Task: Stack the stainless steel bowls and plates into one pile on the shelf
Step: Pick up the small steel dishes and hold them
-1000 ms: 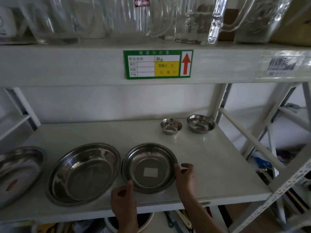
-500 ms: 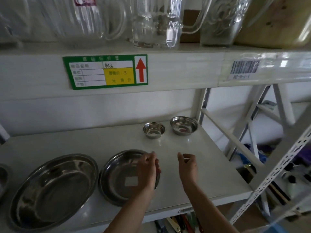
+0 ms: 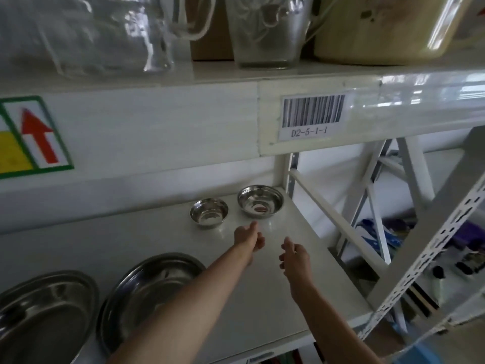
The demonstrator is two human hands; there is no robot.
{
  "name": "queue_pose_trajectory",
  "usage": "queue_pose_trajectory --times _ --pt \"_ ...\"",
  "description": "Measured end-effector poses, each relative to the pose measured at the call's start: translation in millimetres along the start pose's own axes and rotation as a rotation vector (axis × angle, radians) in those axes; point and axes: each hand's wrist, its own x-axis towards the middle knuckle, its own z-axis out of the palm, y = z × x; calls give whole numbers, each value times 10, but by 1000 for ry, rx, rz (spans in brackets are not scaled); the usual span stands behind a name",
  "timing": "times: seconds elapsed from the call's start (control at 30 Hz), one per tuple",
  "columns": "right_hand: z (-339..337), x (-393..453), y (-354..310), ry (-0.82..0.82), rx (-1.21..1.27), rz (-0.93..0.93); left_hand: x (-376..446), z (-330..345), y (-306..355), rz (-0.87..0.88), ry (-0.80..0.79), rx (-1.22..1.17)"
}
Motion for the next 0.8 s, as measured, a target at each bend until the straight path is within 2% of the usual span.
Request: queue_pose_trajectory --times 0.37,0.6,0.8 --pt "-89 315 139 -40 6 82 839 397 -87 -1 128 57" --pt "-211 384 265 -33 -22 63 1244 557 -99 18 242 62" --pt "-243 425 275 -66 -15 65 1363 563 -123 3 214 -18"
